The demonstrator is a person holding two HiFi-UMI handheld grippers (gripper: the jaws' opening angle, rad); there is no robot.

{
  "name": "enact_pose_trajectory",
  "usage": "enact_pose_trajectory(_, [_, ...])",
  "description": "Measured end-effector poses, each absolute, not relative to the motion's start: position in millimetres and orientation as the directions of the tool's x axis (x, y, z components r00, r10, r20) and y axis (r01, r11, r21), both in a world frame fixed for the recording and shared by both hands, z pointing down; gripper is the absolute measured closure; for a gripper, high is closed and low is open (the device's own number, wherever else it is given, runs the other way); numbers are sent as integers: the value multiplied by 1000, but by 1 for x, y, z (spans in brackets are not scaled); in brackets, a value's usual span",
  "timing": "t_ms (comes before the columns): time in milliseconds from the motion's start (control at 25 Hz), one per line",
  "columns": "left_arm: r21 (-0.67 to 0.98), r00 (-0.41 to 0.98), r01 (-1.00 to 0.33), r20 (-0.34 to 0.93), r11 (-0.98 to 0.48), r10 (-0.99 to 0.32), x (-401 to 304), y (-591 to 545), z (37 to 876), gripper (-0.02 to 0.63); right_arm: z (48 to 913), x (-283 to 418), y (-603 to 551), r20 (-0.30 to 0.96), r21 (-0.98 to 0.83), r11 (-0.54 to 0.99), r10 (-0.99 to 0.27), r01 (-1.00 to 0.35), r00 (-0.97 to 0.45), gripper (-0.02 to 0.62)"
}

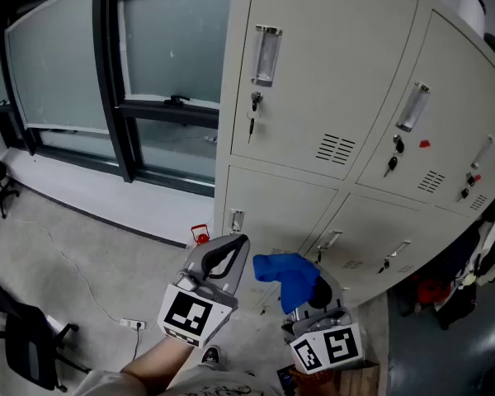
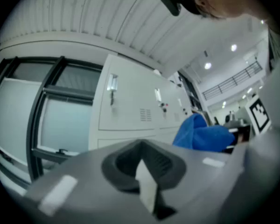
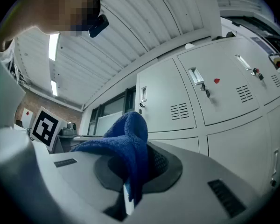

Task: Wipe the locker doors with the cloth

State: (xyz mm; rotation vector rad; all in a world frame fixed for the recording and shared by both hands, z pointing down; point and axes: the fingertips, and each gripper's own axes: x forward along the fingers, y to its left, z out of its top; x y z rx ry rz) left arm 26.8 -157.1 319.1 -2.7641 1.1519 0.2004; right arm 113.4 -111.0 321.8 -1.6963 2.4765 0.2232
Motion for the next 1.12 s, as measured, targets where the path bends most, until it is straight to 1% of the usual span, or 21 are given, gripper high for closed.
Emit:
enact_pose_trajectory(240, [-112,704,-707,-205,-698,-680,8,-186,289,604,280,94,-141,-250,120,344,-897,-931,-364,568])
enact_pose_trajectory(360, [-143,682,-728,-243,-670,-690,5,-201,256,604,241,83,-156,-286,176,393,-857,-902,-429,568])
enact_pose_trajectory(440, [-160,668,-741,-273,-652,-692,3,-212,226,604,203,74,-164,-314,268,392,-828,-880,-465,568])
enact_pose_trajectory(520, [-195,661,-747,-318,-636,-679,0,-223,190,606,156,67,-170,-358,388,342,-800,-856,-482,568])
enact_pose_trajectory(600, [-243,648,-759,-374,-604,-663,-5,-235,153,604,105,61,-181,-406,497,257,-775,-829,-484,566])
enact_pose_trajectory(760, [-249,602,-792,-469,-558,-646,-25,-248,94,604,16,50,-220,-473,636,65,-754,-769,-456,567])
enact_pose_trajectory(920, [-248,575,-810,-514,-531,-637,-39,-254,62,606,-53,44,-260,-507,683,-55,-753,-729,-418,568])
enact_pose_trajectory(1120, [-281,584,-807,-509,-519,-632,-39,-260,46,604,-111,36,-280,-560,694,-176,-741,-698,-370,568])
